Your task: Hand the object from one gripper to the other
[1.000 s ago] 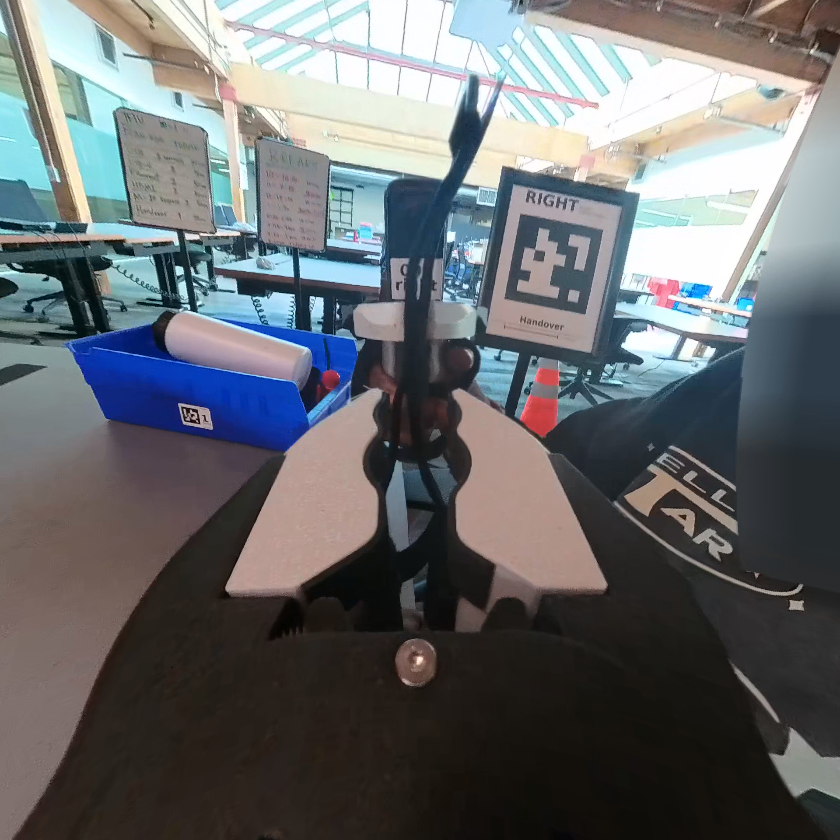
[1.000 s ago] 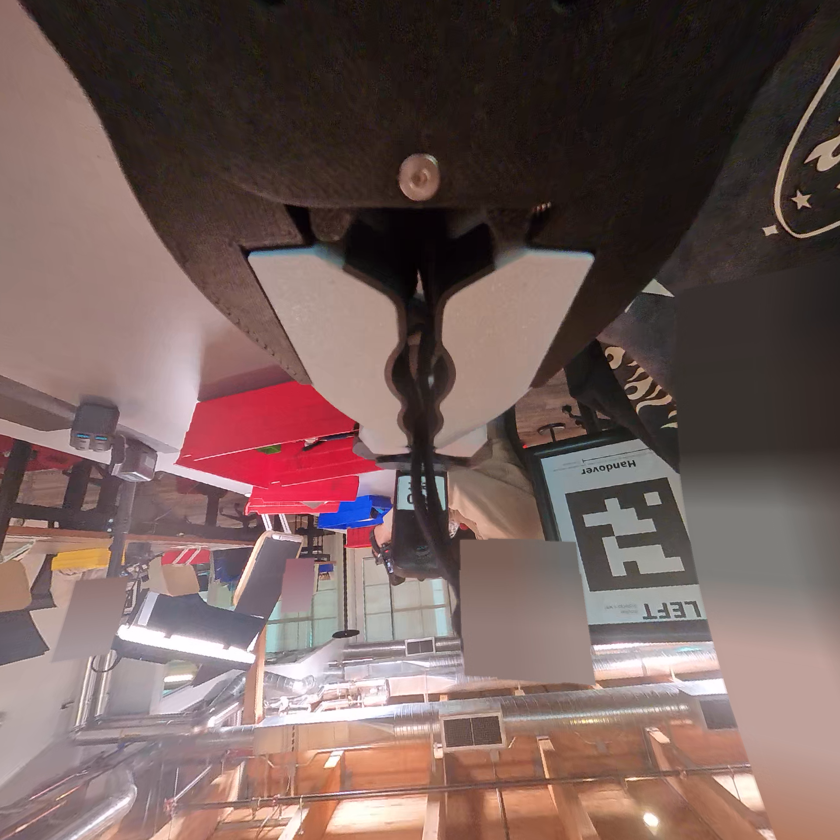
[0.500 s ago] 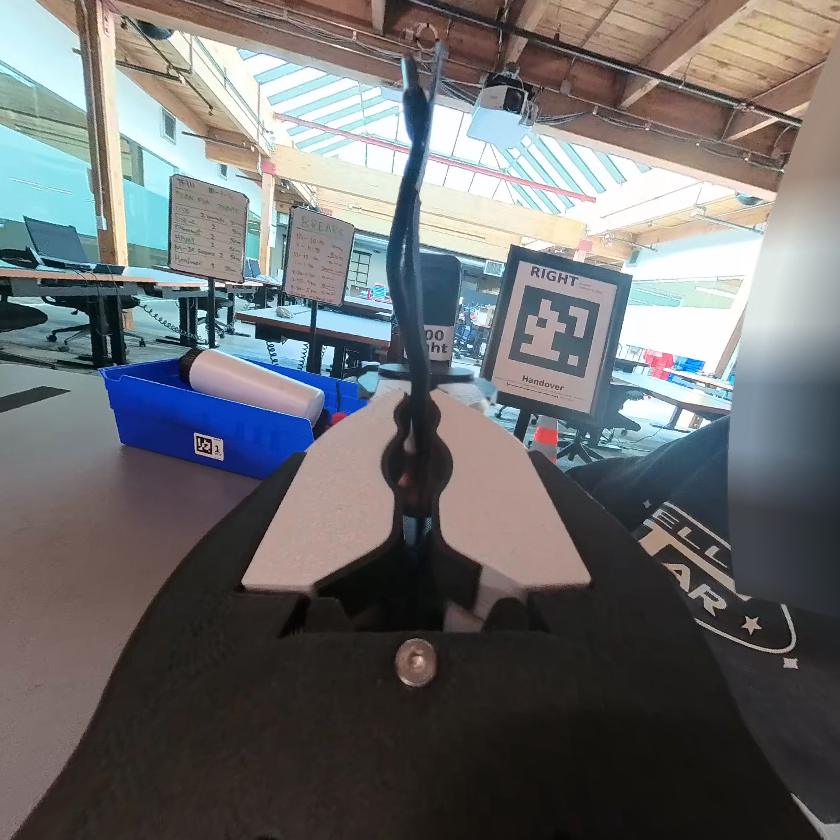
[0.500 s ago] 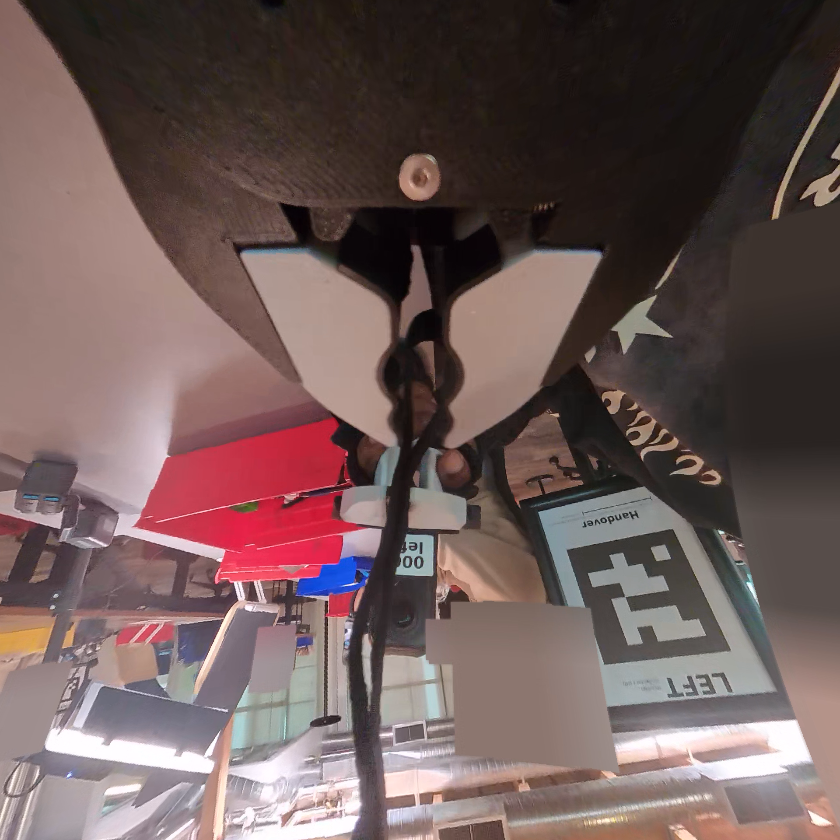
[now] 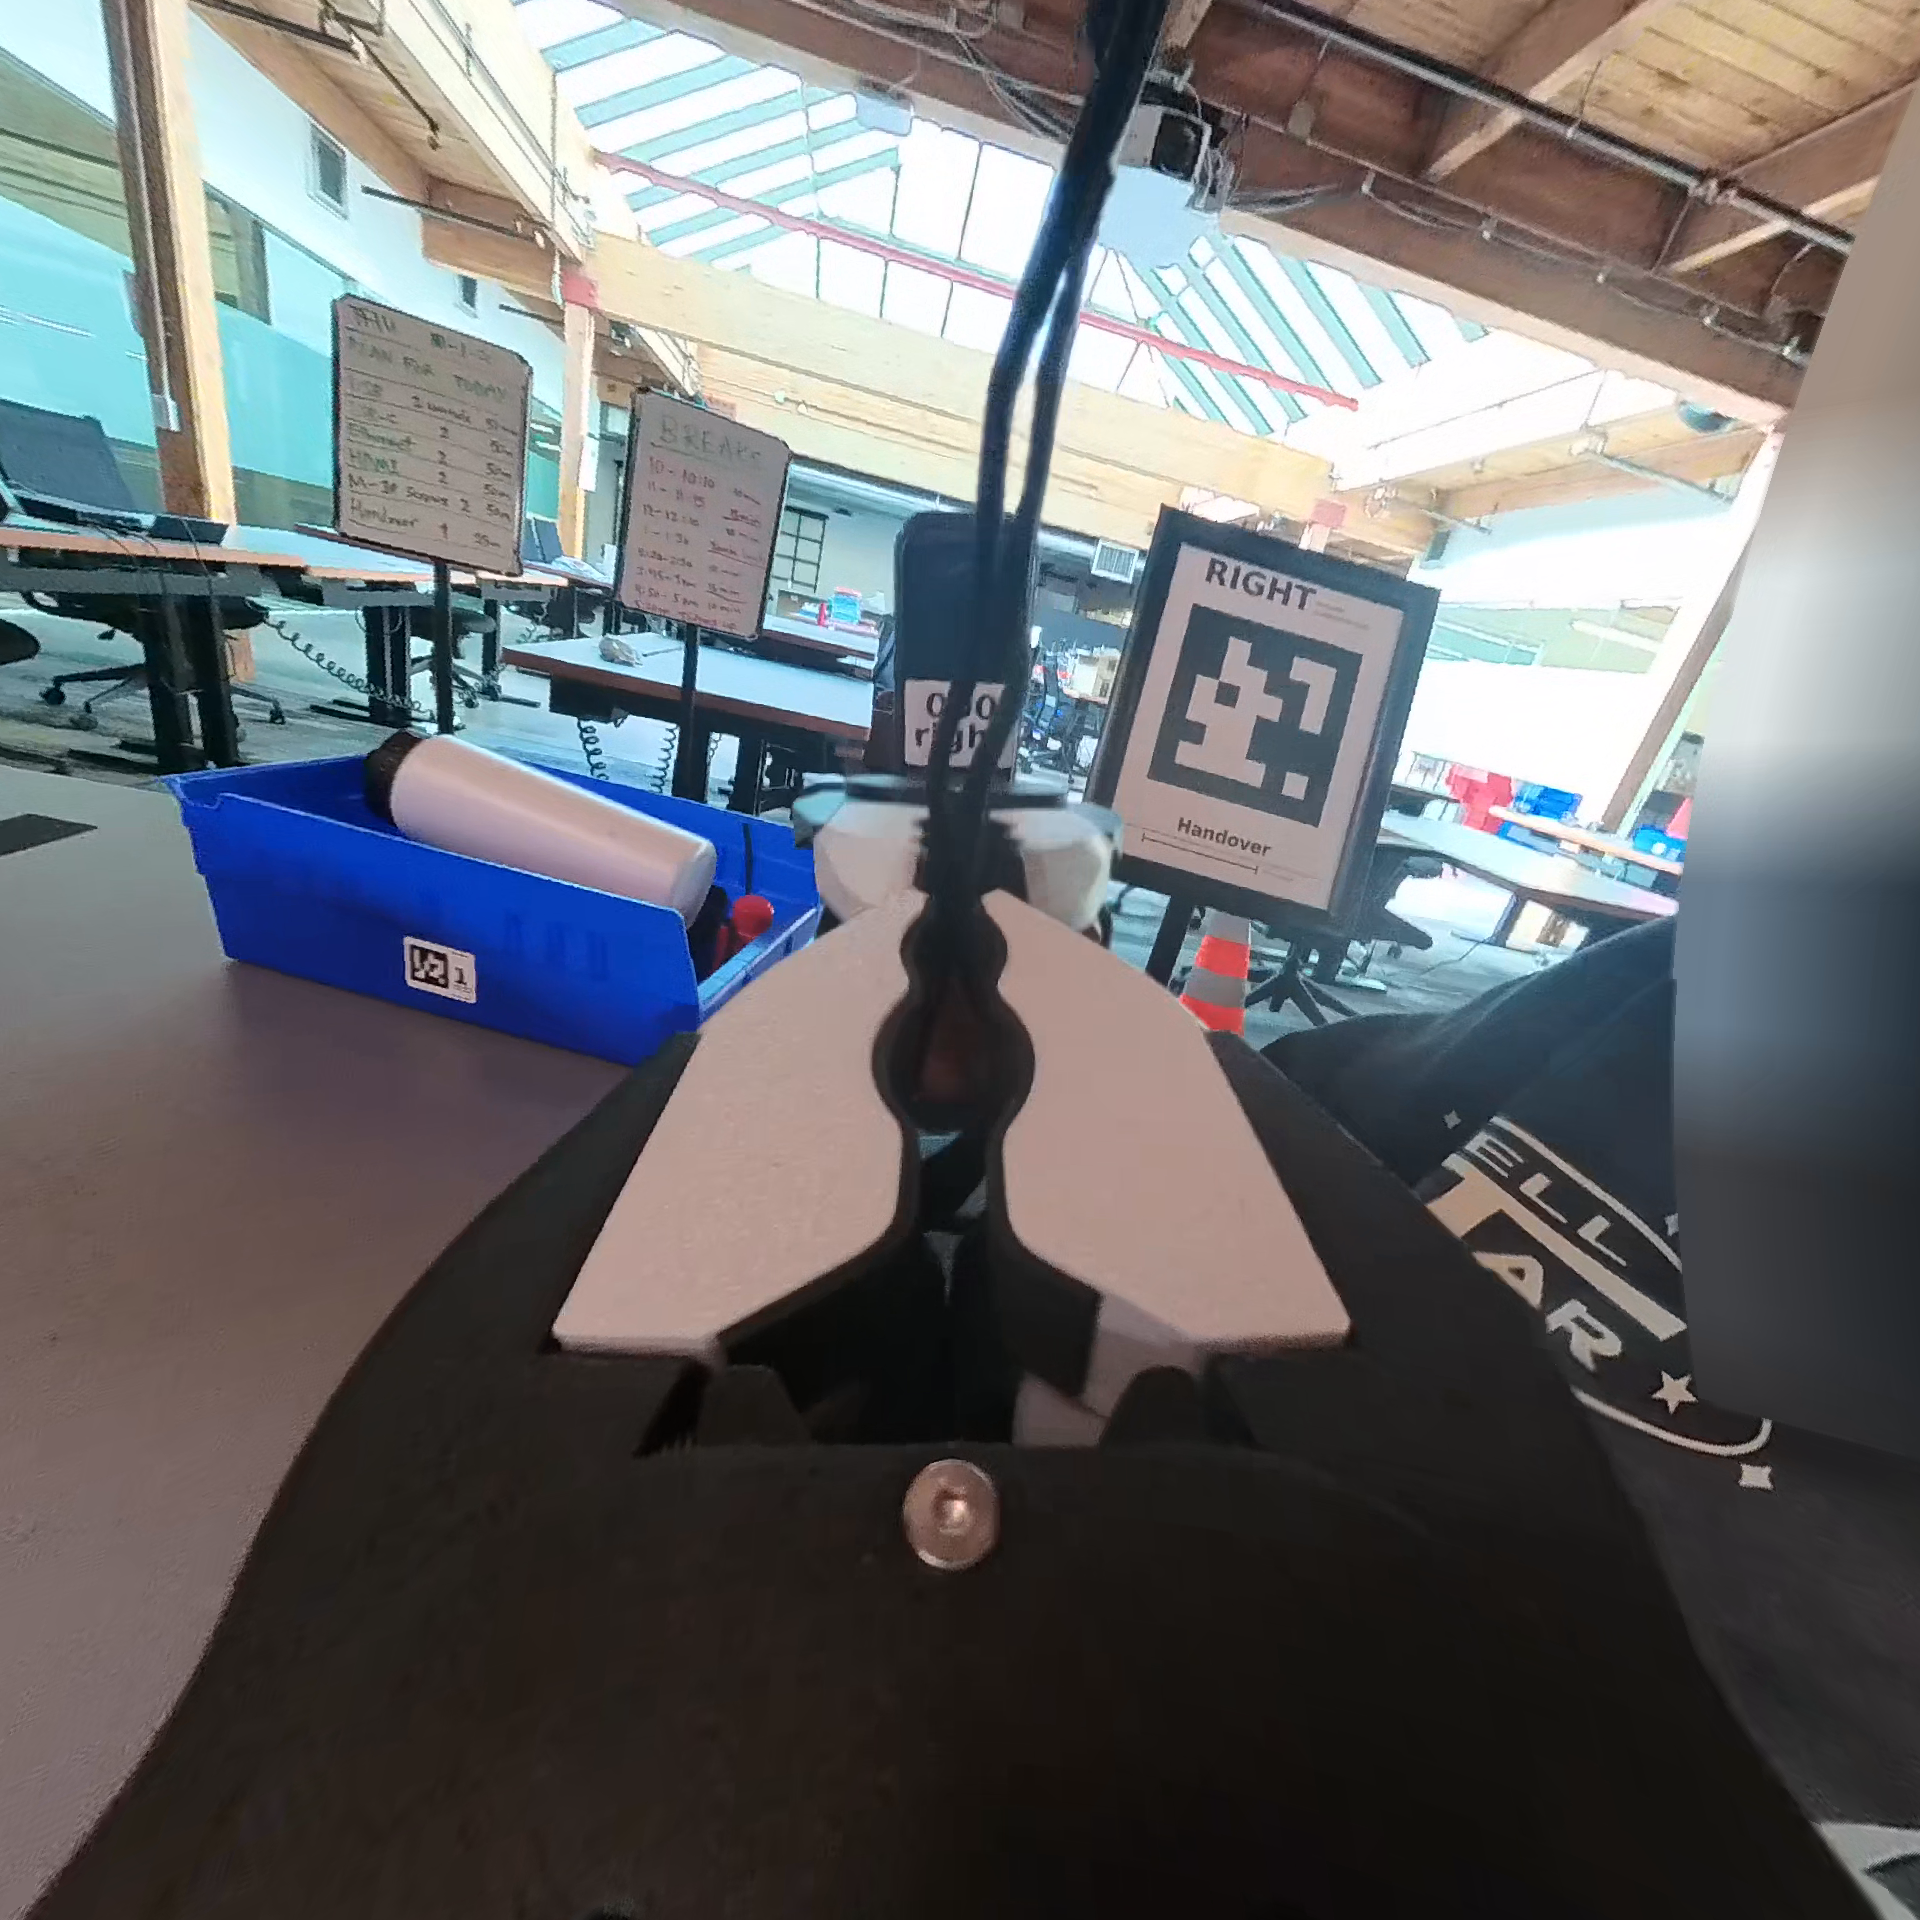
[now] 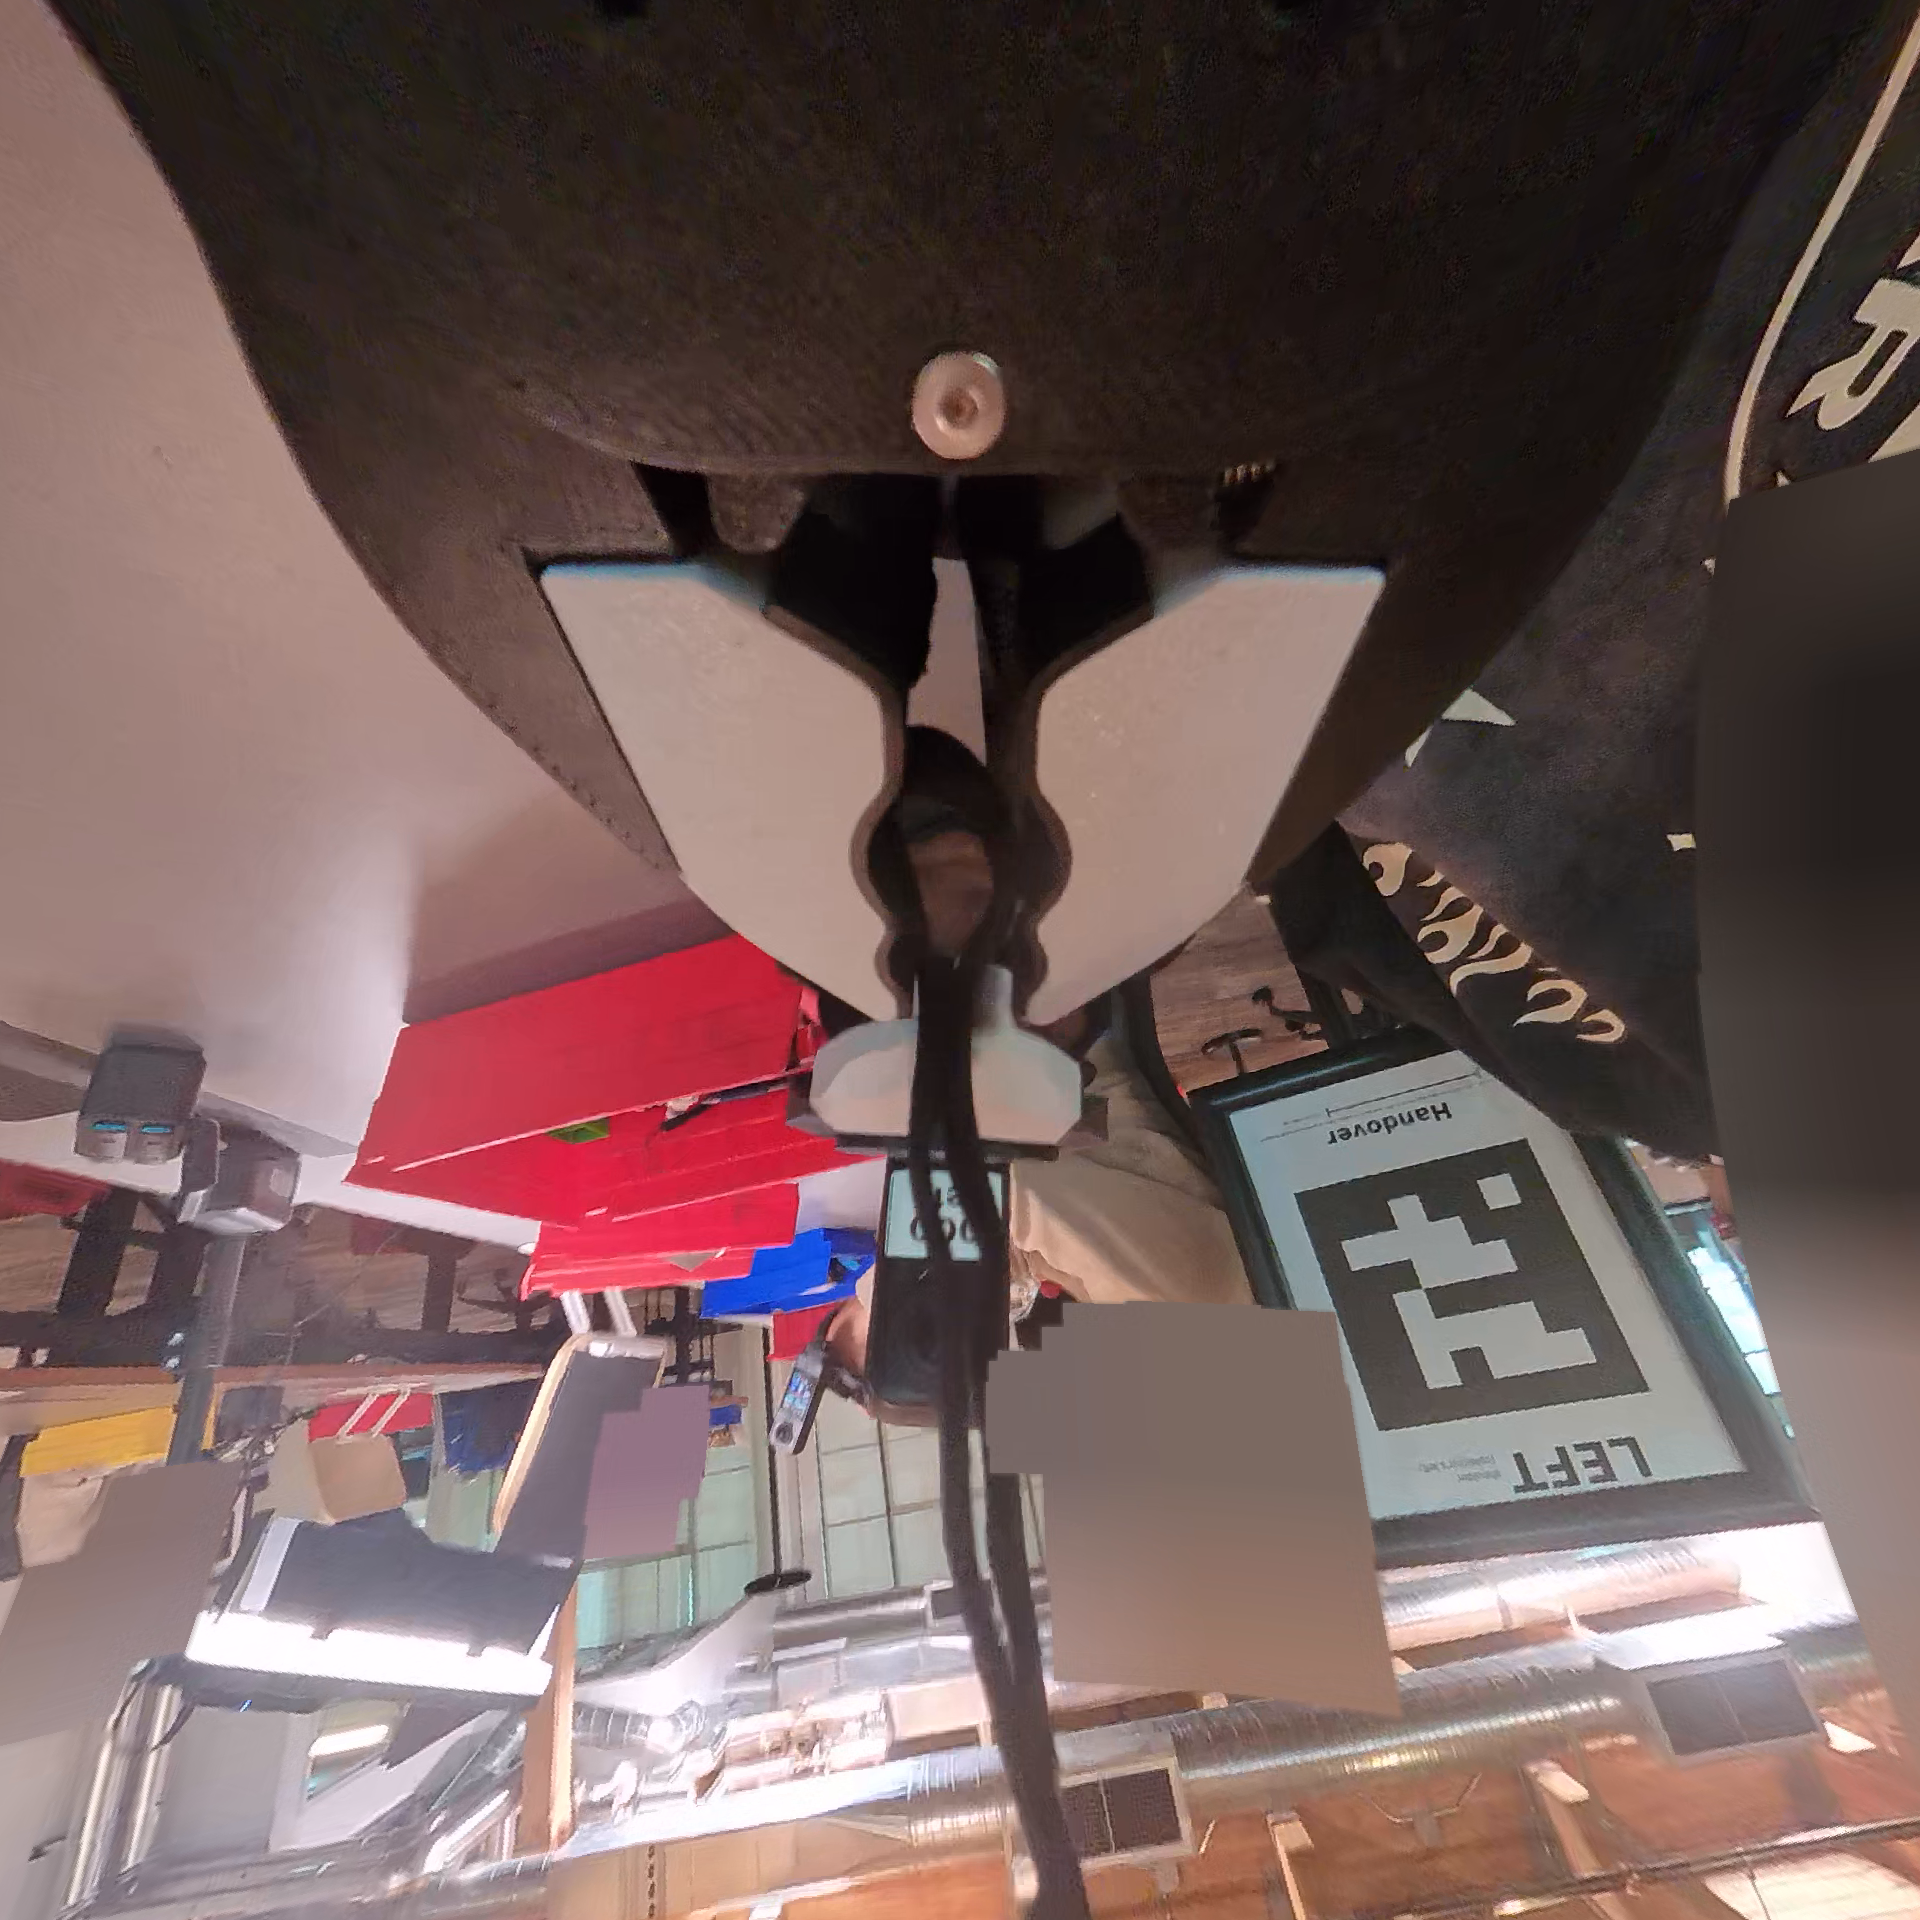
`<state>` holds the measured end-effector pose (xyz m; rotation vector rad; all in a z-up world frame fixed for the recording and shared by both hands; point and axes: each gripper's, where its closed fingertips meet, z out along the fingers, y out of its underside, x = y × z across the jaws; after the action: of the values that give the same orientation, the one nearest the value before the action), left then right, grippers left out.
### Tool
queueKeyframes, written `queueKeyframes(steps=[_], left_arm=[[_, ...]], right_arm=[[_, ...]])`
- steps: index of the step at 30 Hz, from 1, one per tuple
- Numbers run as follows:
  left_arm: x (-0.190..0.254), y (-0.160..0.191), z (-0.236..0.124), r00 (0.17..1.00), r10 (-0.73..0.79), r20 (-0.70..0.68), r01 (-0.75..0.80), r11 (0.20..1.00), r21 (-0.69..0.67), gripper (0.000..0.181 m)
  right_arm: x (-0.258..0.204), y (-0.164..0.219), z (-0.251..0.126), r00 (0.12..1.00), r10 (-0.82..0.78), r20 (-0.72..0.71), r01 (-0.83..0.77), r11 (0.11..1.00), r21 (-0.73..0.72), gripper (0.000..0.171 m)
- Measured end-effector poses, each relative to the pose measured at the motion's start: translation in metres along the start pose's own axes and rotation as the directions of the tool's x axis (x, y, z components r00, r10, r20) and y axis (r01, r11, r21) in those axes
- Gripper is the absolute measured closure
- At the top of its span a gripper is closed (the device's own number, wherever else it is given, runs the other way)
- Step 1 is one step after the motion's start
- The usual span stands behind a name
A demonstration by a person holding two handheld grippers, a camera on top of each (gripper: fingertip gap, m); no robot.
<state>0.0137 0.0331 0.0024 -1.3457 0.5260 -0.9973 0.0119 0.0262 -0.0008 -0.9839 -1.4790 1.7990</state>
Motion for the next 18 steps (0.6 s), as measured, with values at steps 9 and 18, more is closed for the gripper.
queueKeyframes(steps=[9,18], left_arm=[[-0.001,0.0,-0.002,1.0,-0.03,-0.002,0.03,1.0,-0.008,0.159],[0.0,0.028,0.007,0.999,-0.033,-0.025,0.029,0.987,-0.161,0.149]], right_arm=[[0.002,0.003,0.0,1.0,0.02,0.0,-0.02,1.0,-0.023,0.165],[0.0,-0.008,-0.005,0.999,0.044,0.006,-0.044,0.998,0.037,0.166]])
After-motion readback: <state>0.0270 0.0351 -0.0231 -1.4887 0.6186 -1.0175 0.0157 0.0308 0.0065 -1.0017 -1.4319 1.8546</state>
